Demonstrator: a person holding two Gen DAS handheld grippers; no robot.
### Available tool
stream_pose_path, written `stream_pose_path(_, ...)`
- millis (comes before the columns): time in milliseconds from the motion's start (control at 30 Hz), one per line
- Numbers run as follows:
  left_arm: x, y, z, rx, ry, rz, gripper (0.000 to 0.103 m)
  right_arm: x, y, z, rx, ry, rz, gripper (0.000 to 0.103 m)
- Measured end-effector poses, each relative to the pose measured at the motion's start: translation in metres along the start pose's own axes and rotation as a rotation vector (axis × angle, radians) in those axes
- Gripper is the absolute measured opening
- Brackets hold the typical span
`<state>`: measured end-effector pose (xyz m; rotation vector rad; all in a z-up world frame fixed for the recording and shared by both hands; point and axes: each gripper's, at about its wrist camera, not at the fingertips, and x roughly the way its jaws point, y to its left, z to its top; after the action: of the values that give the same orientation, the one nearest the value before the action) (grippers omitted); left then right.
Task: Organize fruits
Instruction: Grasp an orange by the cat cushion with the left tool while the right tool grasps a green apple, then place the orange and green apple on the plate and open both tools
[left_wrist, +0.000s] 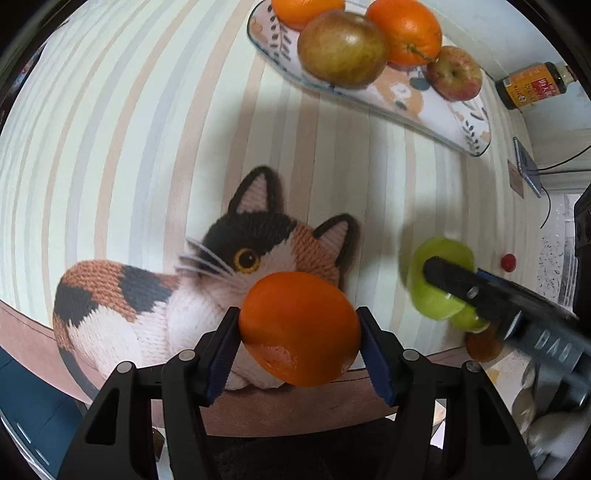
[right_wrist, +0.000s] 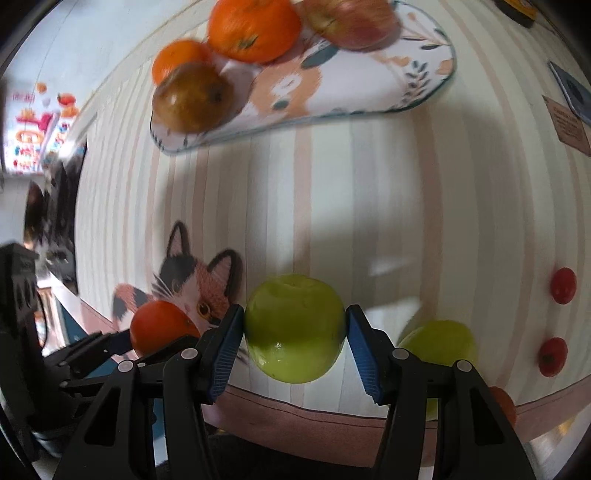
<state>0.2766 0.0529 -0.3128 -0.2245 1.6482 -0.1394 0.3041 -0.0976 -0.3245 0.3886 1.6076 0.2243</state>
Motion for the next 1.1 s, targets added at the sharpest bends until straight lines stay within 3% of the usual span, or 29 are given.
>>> stream_pose_path(200,-0.034,-0.014,0.028,-0.006,-0.058,-0.067,0.059,-0.046,-0.024,0.031,0.088,-0.124,0.071,0.059)
stream_pose_path(433,-0.069,-0.047,0.098,-0.010,-0.115,-0.133,0.059,-0.078,-0.050,0.082,0.132,-0.235,0.122,0.059)
stream_pose_path(600,-0.060,-0.072,0.139,0.023,-0.098,-0.116,0.059,-0.075,-0.056,0.111,0.139,-0.253,0.122,0.059)
stream_pose_path(733,-0.045,-0.092,0.159,0.087,-0.080,-0.051,0.059,-0.063,-0.055,0.120,0.138,-0.250,0.128,0.059)
stream_pose_path(967,-0.030,-0.091,0.167,0.097,-0.021,-0.014,0.060,-0.050,-0.068,0.123,0.167,-0.219,0.143,0.061)
stream_pose_path(1067,-0.029,-0.087,0.167,0.098,-0.020,-0.017,0.060,-0.052,-0.075,0.123,0.182,-0.225,0.156,0.069)
stream_pose_path(1100,-0.031,-0.086,0.167,0.097,-0.030,-0.038,0.067,-0.054,-0.076,0.124,0.185,-0.229,0.151,0.073)
